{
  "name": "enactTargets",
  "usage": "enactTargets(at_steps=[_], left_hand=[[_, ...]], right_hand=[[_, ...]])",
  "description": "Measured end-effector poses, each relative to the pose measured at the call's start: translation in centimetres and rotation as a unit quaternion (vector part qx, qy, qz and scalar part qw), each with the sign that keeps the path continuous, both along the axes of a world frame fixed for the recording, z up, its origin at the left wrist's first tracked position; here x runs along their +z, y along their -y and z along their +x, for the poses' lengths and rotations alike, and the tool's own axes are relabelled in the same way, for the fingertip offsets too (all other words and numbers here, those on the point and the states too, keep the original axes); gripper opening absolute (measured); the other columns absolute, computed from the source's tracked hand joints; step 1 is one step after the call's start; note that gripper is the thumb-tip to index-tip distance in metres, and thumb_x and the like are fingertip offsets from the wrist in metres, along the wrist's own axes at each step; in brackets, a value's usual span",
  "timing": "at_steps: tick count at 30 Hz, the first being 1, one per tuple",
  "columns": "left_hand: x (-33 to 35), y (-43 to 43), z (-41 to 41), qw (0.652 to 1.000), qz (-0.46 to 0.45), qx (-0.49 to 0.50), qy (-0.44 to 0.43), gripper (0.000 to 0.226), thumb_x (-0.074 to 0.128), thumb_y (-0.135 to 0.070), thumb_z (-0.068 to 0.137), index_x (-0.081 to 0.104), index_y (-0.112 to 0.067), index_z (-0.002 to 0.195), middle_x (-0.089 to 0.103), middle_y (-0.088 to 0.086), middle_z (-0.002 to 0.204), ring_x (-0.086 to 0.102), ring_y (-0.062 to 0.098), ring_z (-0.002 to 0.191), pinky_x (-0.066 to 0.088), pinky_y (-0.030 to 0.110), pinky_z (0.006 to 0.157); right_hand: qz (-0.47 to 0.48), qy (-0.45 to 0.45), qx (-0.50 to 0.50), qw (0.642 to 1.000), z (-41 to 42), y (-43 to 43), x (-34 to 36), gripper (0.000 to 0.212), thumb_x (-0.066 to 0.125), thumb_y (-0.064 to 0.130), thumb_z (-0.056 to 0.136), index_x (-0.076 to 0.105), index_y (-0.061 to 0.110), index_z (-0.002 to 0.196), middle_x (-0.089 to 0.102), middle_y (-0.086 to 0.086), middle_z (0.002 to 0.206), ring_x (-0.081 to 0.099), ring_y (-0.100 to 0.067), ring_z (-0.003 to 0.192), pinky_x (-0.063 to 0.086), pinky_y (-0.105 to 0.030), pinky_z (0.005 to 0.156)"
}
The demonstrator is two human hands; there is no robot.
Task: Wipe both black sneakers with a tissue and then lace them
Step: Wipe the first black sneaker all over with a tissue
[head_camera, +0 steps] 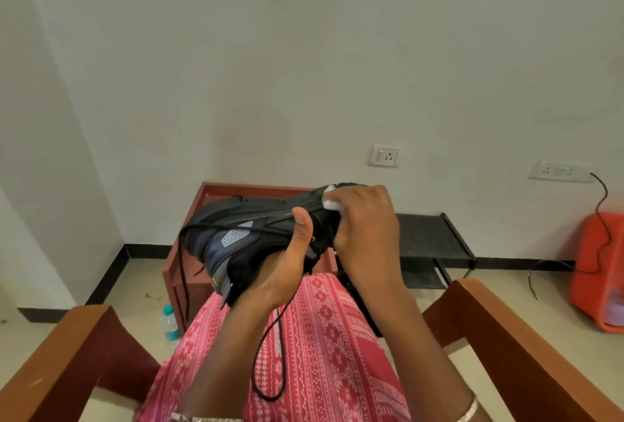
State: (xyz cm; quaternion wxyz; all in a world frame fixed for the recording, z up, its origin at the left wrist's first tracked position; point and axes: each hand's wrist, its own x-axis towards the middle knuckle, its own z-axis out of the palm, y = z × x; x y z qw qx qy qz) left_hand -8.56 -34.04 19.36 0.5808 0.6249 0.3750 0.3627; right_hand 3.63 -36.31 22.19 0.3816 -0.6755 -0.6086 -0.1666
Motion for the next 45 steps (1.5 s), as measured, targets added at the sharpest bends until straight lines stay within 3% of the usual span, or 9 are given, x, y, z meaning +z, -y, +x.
enactTargets(at_steps=[6, 9, 13, 17, 21, 30, 36, 41, 45], left_hand=[[-0.1, 0.0, -0.2, 0.999, 0.045, -0.003, -0.013, 0.107, 0.015, -0.108, 0.048, 0.068, -0.036, 0.108, 0.073, -0.004, 0.105, 0.066, 0.01, 0.108, 0.05, 0.043, 0.103], [0.0, -0.1, -0.5, 1.0, 0.013, -0.006, -0.015, 0.103, 0.013, -0.11, 0.042, 0.058, -0.055, 0.115, 0.06, -0.012, 0.132, 0.053, 0.011, 0.128, 0.038, 0.047, 0.114], [0.2, -0.2, -0.5, 1.0, -0.009, -0.005, -0.02, 0.124, 0.012, -0.112, 0.028, 0.022, -0.054, 0.138, 0.024, -0.018, 0.146, 0.02, 0.005, 0.14, 0.017, 0.044, 0.123], [-0.2, -0.2, -0.6, 0.999, 0.019, -0.018, -0.037, 0.117, 0.016, -0.11, 0.047, 0.06, -0.04, 0.129, 0.062, -0.004, 0.135, 0.055, 0.013, 0.129, 0.038, 0.047, 0.115], [0.2, 0.5, -0.7, 0.997, 0.034, -0.013, -0.064, 0.1, 0.016, -0.11, 0.038, 0.069, -0.042, 0.088, 0.071, -0.005, 0.103, 0.064, 0.012, 0.107, 0.047, 0.041, 0.106], [0.5, 0.0, -1.3, 0.995, 0.002, 0.0, -0.103, 0.099, 0.011, -0.112, 0.025, 0.046, -0.048, 0.092, 0.045, -0.022, 0.097, 0.045, -0.003, 0.095, 0.032, 0.027, 0.096], [0.4, 0.7, -0.6, 0.993, 0.075, -0.009, -0.089, 0.138, 0.014, -0.111, 0.037, 0.047, -0.029, 0.143, 0.055, -0.006, 0.135, 0.05, 0.009, 0.124, 0.036, 0.035, 0.114], [0.7, 0.6, -1.0, 0.992, 0.07, 0.002, -0.102, 0.141, 0.013, -0.11, 0.037, 0.056, -0.021, 0.137, 0.061, 0.005, 0.13, 0.053, 0.019, 0.124, 0.037, 0.039, 0.114], [0.3, 0.3, -1.1, 0.996, 0.058, 0.006, -0.073, 0.118, 0.017, -0.11, 0.042, 0.056, -0.042, 0.131, 0.056, -0.01, 0.137, 0.047, 0.012, 0.134, 0.03, 0.04, 0.12]], right_hand=[[-0.065, -0.012, 0.137, 0.988, -2.5, 0.7, 1.4, 0.012, 0.072, 0.011, 0.087, 0.077, 0.02, 0.092, 0.072, 0.008, 0.089, 0.057, -0.018, 0.096, 0.045, -0.028, 0.079], [-0.06, 0.049, 0.003, 0.997, -0.7, -0.7, 1.3, 0.022, 0.077, 0.002, 0.076, 0.076, 0.022, 0.083, 0.068, 0.007, 0.079, 0.059, -0.02, 0.088, 0.035, -0.023, 0.075], [-0.072, -0.033, -0.044, 0.996, 0.7, -0.4, 1.3, 0.032, 0.062, -0.004, 0.088, 0.074, 0.014, 0.112, 0.069, -0.002, 0.113, 0.047, -0.022, 0.114, 0.034, -0.021, 0.083], [-0.094, -0.053, 0.138, 0.985, -1.2, -0.3, 1.7, 0.018, 0.066, 0.011, 0.093, 0.078, 0.016, 0.105, 0.075, -0.002, 0.104, 0.063, -0.022, 0.102, 0.051, -0.036, 0.089], [-0.131, -0.133, 0.23, 0.955, -2.0, -0.3, 2.7, 0.022, 0.069, 0.008, 0.086, 0.079, 0.018, 0.103, 0.076, 0.005, 0.105, 0.066, -0.001, 0.097, 0.052, -0.014, 0.088], [-0.145, -0.04, 0.035, 0.988, 1.6, -1.4, 3.2, 0.03, 0.057, 0.005, 0.093, 0.074, 0.022, 0.109, 0.07, 0.0, 0.106, 0.063, -0.019, 0.097, 0.049, -0.03, 0.087], [-0.179, -0.101, 0.185, 0.961, -1.3, -2.0, 3.2, 0.033, 0.063, 0.004, 0.086, 0.076, 0.022, 0.111, 0.074, 0.004, 0.107, 0.066, -0.008, 0.096, 0.052, -0.021, 0.088], [-0.178, -0.099, 0.172, 0.964, 0.3, -2.3, 3.4, 0.031, 0.066, 0.004, 0.084, 0.077, 0.02, 0.108, 0.074, 0.005, 0.103, 0.059, 0.001, 0.082, 0.043, -0.003, 0.072], [-0.183, -0.051, 0.048, 0.981, 2.6, -2.5, 3.6, 0.029, 0.064, 0.005, 0.087, 0.075, 0.02, 0.109, 0.07, 0.001, 0.106, 0.058, -0.009, 0.086, 0.043, -0.018, 0.074]])
